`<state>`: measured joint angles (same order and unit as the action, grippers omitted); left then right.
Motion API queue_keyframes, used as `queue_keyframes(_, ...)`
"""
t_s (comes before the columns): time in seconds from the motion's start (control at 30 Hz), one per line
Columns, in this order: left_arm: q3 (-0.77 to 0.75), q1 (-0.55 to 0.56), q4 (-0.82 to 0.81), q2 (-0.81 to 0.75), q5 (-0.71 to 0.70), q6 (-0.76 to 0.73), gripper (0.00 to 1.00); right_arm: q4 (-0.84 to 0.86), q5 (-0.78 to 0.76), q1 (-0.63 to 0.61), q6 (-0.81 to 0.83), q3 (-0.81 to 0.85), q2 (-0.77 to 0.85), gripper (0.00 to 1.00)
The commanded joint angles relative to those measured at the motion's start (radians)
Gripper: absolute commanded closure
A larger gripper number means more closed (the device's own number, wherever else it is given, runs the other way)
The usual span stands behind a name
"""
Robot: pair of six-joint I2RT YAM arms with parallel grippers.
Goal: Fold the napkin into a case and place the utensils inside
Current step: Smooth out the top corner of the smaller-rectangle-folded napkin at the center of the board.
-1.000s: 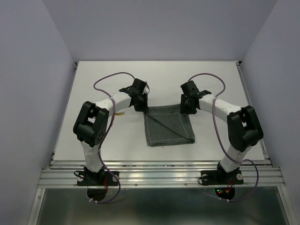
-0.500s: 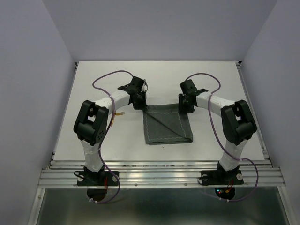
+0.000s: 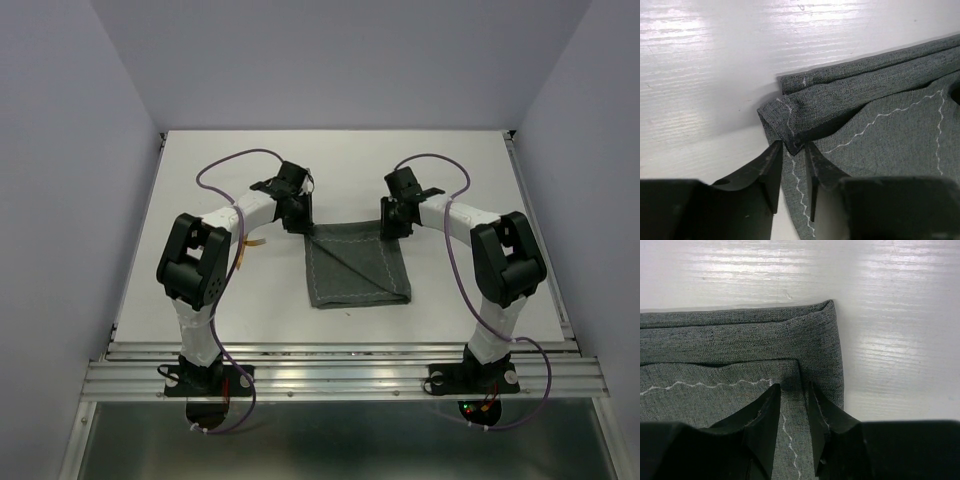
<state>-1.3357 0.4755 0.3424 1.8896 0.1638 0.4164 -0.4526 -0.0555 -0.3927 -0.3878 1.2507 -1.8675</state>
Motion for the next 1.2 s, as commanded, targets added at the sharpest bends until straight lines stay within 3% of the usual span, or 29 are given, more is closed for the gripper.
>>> queue_keyframes(0.0,-0.046,-0.005,0.014,0.002,-0.006,-0.014,0.63,0.043,0.034,0.005,0.013,0.036,0.014,0.66)
queue_keyframes(0.13,-0.048,-0.006,0.02,-0.012,-0.012,-0.016,0.47,0.043,0.039,0.005,0.017,0.044,0.002,0.66)
queue_keyframes(0.3,-0.046,-0.006,0.038,-0.047,-0.032,-0.016,0.39,0.049,0.046,0.005,0.018,0.05,-0.018,0.66)
queue_keyframes(0.63,-0.048,-0.006,0.069,-0.116,-0.049,-0.019,0.39,0.049,0.03,0.005,0.021,0.072,-0.045,0.75)
queue_keyframes(0.8,-0.025,-0.006,0.073,-0.15,-0.049,-0.018,0.39,0.049,0.013,0.005,0.021,0.082,-0.059,0.64)
queue_keyframes(0.9,0.001,-0.006,0.072,-0.179,-0.049,-0.013,0.39,0.049,0.006,0.005,0.018,0.088,-0.071,0.63)
queue_keyframes(1.0,0.027,-0.006,0.072,-0.205,-0.047,-0.008,0.39,0.049,0.017,0.005,0.017,0.095,-0.087,0.69)
queue_keyframes(1.17,0.056,-0.006,0.067,-0.236,-0.044,-0.001,0.39,0.051,0.02,0.005,0.004,0.098,-0.081,0.97)
